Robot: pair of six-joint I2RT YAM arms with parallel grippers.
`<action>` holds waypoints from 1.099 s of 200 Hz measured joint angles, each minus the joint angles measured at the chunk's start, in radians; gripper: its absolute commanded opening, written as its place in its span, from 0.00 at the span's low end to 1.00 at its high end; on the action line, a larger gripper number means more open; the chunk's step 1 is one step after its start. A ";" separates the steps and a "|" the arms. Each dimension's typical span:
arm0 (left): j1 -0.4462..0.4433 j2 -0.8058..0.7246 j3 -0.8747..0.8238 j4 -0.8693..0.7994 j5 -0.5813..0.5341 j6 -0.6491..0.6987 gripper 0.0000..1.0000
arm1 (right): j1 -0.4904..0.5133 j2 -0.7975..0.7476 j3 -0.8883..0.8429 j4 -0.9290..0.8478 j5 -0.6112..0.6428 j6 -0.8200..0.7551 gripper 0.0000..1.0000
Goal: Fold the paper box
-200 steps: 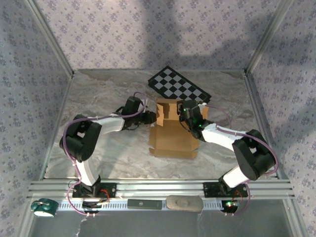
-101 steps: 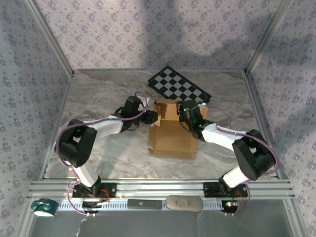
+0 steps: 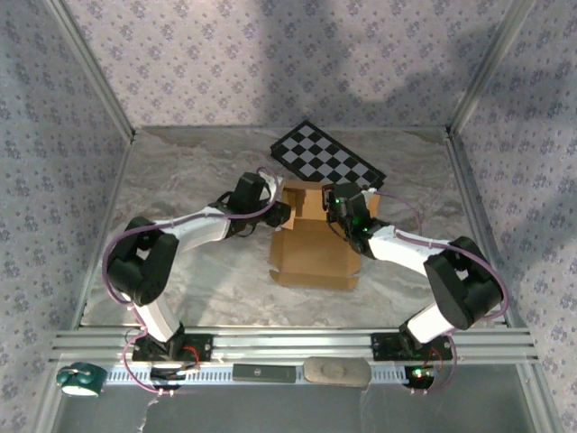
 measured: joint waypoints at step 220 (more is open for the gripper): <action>-0.074 0.105 0.111 -0.053 -0.297 0.103 0.02 | -0.008 0.000 0.000 0.015 -0.021 -0.001 0.00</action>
